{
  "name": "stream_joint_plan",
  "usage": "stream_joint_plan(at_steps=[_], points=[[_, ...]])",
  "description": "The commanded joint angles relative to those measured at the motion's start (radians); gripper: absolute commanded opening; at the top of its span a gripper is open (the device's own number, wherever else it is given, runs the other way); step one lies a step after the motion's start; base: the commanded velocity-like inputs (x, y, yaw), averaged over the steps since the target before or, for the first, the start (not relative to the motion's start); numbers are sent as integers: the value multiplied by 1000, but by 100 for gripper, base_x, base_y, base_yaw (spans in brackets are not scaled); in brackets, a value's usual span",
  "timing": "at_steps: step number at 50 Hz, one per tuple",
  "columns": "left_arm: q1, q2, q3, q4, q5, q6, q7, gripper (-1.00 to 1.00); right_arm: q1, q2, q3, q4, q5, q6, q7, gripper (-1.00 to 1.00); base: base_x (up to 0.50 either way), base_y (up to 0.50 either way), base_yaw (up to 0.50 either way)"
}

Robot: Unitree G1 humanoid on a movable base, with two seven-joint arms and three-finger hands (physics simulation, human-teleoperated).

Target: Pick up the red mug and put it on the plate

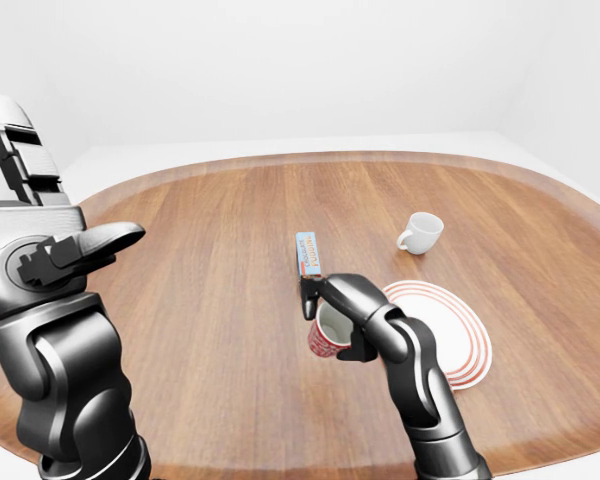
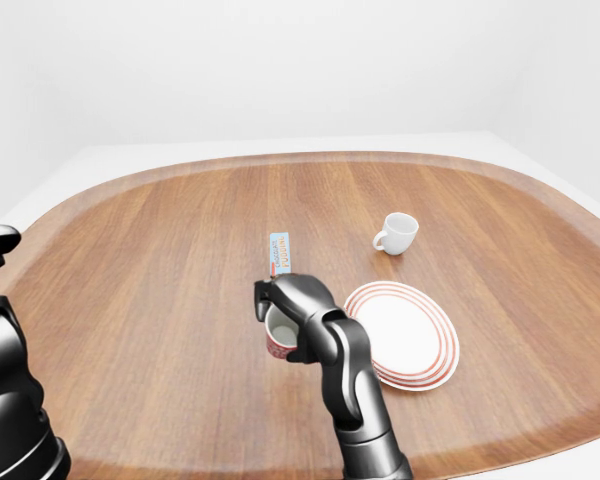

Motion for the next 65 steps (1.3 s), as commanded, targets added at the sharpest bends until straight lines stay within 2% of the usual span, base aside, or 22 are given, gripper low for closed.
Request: stream_joint_plan(at_steps=[1, 14, 19, 24, 33, 38, 46, 51, 65], points=[[1, 3, 5, -8, -7, 0, 5, 100, 66, -61, -58, -282, 16, 0, 0, -100, 0, 0, 0], [1, 6, 7, -2, -8, 0, 6, 100, 149, -116, -161, -349, 41, 0, 0, -100, 0, 0, 0], [3, 5, 8, -6, -12, 0, 6, 100, 161, -157, -252, -334, 79, 0, 0, -100, 0, 0, 0], [3, 8, 9, -9, -15, 0, 8, 100, 75, -220, -353, -225, 140, 0, 0, -100, 0, 0, 0], [-6, 13, 11, -7, -20, 0, 12, 100, -99, -344, -413, 51, 203, 0, 0, -100, 0, 0, 0], [-13, 21, 16, -11, -31, 0, 19, 100, -179, -412, -422, 222, 231, 0, 0, -100, 0, 0, 0], [-10, 21, 15, -9, -29, 0, 19, 100, -256, -474, -411, 401, 249, 0, 0, -100, 0, 0, 0], [-4, 18, 14, -7, -24, 0, 13, 100, -289, -492, -398, 533, 244, 0, 0, -100, 0, 0, 0], [-2, 16, 16, -2, -19, 0, 8, 100, -294, -493, -375, 661, 215, 0, 0, -100, 0, 0, 0]])
